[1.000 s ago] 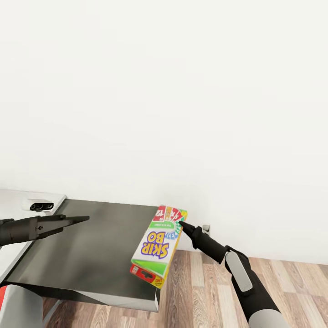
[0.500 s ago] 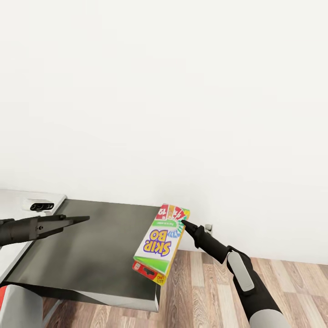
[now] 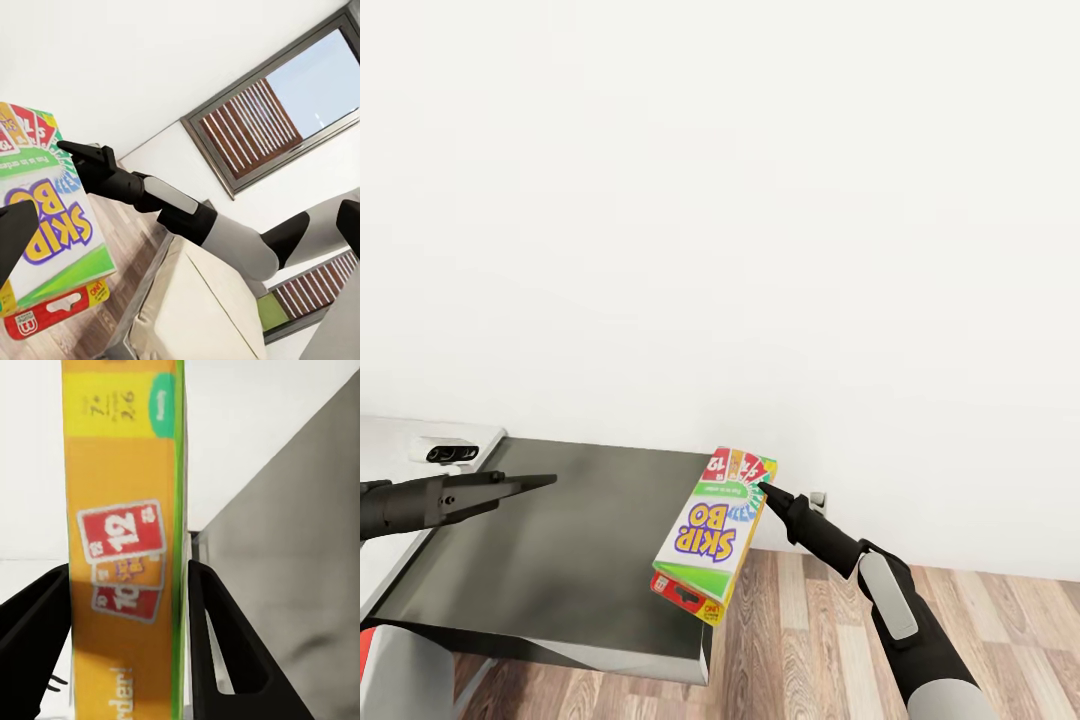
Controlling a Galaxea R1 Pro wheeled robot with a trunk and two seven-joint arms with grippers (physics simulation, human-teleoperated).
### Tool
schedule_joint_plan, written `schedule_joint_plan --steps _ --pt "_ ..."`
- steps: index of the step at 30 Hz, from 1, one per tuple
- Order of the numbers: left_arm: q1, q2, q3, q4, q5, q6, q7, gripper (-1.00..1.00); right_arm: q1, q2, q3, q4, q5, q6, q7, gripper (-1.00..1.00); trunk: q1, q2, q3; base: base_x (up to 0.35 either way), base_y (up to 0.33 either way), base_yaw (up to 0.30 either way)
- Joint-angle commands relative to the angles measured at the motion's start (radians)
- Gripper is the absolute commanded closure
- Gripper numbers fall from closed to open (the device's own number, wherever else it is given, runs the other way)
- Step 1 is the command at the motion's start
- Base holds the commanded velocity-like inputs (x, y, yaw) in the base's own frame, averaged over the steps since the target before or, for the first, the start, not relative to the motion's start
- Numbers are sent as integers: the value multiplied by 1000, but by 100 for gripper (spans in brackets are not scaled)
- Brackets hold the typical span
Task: Put all the toys in the child's room - the three board games (two on the bed and one on the table), the two jigsaw puzzles on the table, and the tennis ball on the table - inside the toy box on the table in the child's room.
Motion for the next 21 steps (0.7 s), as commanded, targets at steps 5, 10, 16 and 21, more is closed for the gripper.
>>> schedule_joint_plan --steps 5,10,16,21 --pt "-1 0 0 0 0 11 -4 -100 0 1 -3 -1 0 5 3 100 1 -2 5 0 0 0" --pt "0 0 2 0 0 11 -4 -100 2 1 -4 -1 0 6 4 100 1 -2 13 0 0 0" --pt "0 0 3 0 0 11 -4 -100 2 1 -4 -1 0 7 4 100 1 -2 23 0 0 0" --pt "0 0 2 0 0 11 -4 -100 2 1 -5 -1 0 7 5 100 1 -2 31 0 0 0"
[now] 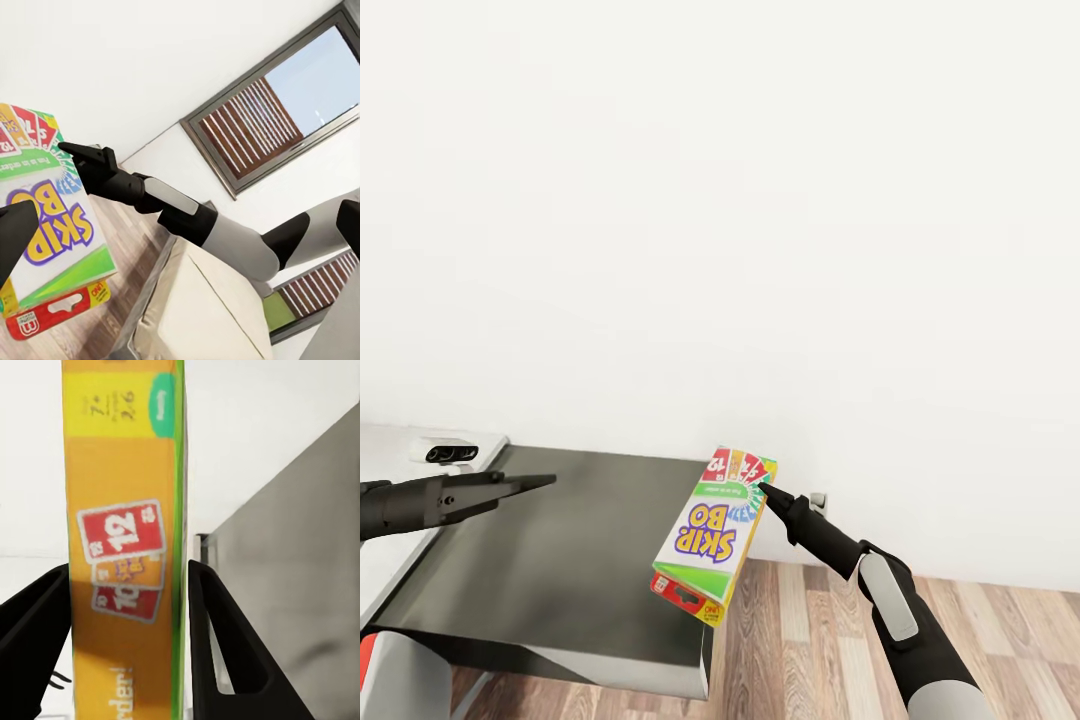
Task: Put all the toys in the child's room - the three board games (two on the bed and one on the table), the two jigsaw puzzles on the table, and the tennis ball on the table - inside the toy box on the table in the child's room.
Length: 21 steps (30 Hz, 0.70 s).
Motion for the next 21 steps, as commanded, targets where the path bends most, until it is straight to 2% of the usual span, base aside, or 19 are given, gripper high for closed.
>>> schedule_joint_plan --steps 1,21 --pt "-1 0 -1 0 0 11 -4 -100 -1 1 -3 0 0 6 2 100 1 -2 0 0 0 0" --pt "-1 0 0 0 1 11 -4 -100 1 1 -3 0 0 6 2 100 1 -2 33 0 0 0"
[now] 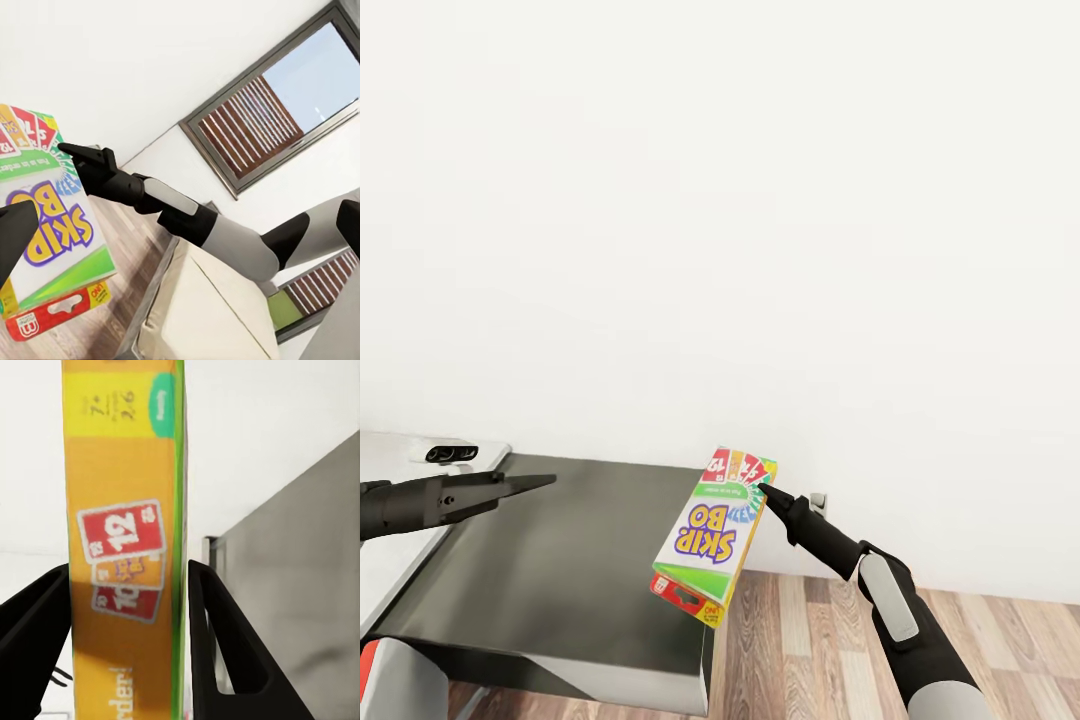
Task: Put all the toys in the child's room - the three board games (two on the bed and one on the table), the two jigsaw puzzles on the table, and the tennis ball on the table - inside the toy box on the table in the child's room.
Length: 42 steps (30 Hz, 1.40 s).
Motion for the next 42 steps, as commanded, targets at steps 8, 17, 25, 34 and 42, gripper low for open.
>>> schedule_joint_plan --steps 8,17,25,34,42 --pt "-1 0 -1 0 -1 11 -4 -100 -1 1 -3 0 0 6 2 100 1 -2 11 0 0 0" --pt "-1 0 -2 0 -1 10 -4 -100 -1 1 -3 0 0 6 2 100 1 -2 26 0 0 0" --pt "-1 0 -2 0 -1 10 -4 -100 0 1 -3 0 0 5 2 100 1 -2 40 0 0 0" --pt "-1 0 -2 0 -1 10 -4 -100 1 1 -3 0 0 5 2 100 1 -2 55 0 0 0" --pt "-1 0 -2 0 -1 10 -4 -100 -1 1 -3 0 0 5 2 100 1 -2 68 0 0 0"
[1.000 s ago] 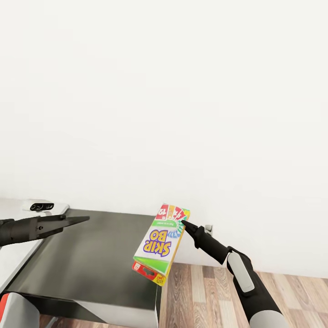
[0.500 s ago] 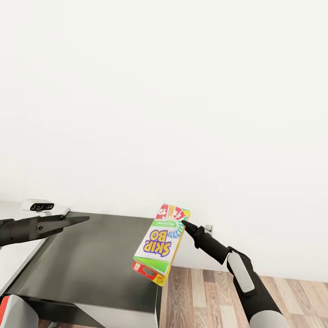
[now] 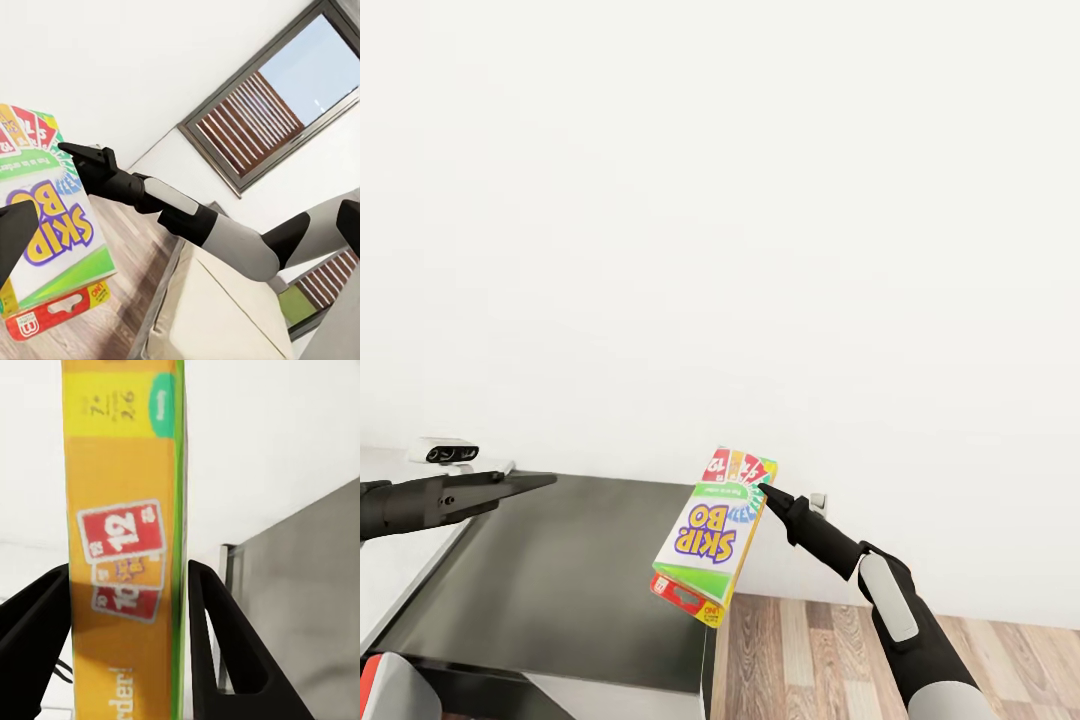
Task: Put all the toys in the child's room - the three board games (two on the bed and one on the table), the two jigsaw puzzles on the table, and the tennis ball on the table - inside the toy box on the table in the child's room.
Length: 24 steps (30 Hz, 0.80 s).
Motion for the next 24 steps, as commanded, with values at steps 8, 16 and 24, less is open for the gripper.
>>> schedule_joint_plan --steps 8,16,24 --pt "-1 0 -1 0 0 11 -4 -100 -1 2 -3 -1 0 6 2 100 1 -2 11 0 0 0" --pt "-1 0 -2 0 0 11 -4 -100 -1 2 -4 -2 0 6 2 100 1 -2 24 0 0 8" --pt "-1 0 -2 0 0 11 -4 -100 -1 2 -4 -3 0 6 2 100 1 -2 27 0 0 15"
